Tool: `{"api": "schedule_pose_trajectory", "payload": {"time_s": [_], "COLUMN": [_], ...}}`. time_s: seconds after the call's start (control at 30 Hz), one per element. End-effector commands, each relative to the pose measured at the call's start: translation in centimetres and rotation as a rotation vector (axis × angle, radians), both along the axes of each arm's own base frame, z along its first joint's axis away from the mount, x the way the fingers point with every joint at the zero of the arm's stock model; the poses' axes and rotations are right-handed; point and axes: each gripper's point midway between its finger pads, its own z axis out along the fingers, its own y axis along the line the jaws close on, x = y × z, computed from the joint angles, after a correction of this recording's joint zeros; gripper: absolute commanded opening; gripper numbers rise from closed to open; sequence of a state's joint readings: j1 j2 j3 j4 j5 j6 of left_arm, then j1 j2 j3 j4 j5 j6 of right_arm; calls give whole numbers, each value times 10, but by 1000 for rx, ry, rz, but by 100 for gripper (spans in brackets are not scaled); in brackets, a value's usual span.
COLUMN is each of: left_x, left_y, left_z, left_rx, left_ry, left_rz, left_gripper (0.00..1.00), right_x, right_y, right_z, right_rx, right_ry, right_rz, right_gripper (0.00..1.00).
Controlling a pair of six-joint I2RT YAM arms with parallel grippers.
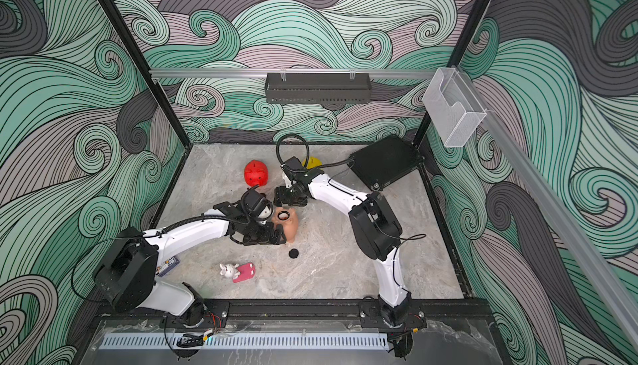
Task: Close piggy banks
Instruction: Adjust the piggy bank at the center of the board.
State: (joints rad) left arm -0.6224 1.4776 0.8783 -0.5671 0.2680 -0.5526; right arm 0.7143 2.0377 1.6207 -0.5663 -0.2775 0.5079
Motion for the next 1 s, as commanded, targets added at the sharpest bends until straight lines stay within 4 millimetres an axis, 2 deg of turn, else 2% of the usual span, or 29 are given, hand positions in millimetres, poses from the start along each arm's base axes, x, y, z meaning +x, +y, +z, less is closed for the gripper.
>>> {"api": "schedule_pose_trajectory", "payload": {"time_s": [0.0,0.3,0.67,0.83,0.97], "left_x": [6,7,4,0,0], "left_y": [9,16,29,39,42], "left_z": [-7,-9,-9,-10,2], "left_rx": [50,72,89,97,82], "left_ry": [-13,-18,-17,-10,-41], "left_rz": [20,34,46,70,72], "left_gripper": [98,98,98,98,98], "right_x": [-8,-9,-9,-9,-4], "right_y": [-7,-19,-28,-28,-23], "right_z": [-3,-3,10,20,26], "right_rx": [-32,-68,-56,-39,-24], "right_ry": [10,-3,-20,-33,-46], "right_rz": [16,-5,-34,-29,-23], "right_gripper": [73,73,73,73,73]}}
